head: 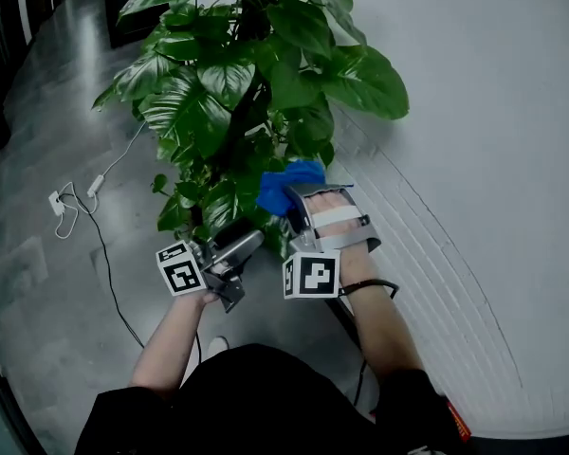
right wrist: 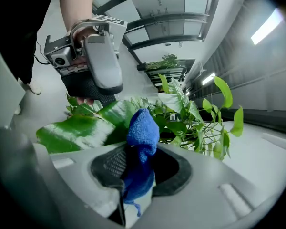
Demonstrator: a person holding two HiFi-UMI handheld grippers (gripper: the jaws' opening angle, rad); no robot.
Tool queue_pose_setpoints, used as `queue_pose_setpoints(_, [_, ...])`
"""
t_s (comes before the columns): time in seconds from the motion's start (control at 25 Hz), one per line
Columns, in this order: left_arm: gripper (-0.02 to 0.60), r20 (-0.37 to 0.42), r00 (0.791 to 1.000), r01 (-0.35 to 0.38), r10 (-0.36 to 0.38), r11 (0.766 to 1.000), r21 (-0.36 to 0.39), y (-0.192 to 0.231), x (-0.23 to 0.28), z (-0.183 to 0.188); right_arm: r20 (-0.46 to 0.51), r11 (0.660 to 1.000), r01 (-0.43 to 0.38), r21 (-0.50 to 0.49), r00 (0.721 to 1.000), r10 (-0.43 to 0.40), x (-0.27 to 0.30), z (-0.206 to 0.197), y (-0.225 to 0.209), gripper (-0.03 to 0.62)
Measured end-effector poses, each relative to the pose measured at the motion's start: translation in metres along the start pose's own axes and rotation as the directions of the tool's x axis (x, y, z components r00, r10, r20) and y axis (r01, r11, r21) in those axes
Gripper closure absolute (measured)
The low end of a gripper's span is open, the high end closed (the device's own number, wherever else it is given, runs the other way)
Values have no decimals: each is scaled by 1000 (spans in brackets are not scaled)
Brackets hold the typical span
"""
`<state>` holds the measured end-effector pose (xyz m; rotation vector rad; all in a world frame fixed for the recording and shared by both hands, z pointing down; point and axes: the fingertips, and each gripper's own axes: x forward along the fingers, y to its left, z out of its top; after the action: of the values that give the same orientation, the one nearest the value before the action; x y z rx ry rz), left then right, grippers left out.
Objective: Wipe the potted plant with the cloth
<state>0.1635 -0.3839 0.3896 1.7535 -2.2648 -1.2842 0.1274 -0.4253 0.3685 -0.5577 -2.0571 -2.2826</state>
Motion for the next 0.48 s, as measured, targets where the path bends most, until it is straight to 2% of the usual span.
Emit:
queue_pose_setpoints(0.28, [307,3,1000,-28,28,999,22,0,3,1,-1,1000,16,1,1000,-16,-14,-3,18,488])
queue_pose_setpoints(0.48, [307,12,999,-38,38,999,22,0,5,1,6,1000,-1,7,1000,1,-21,-5,35,488])
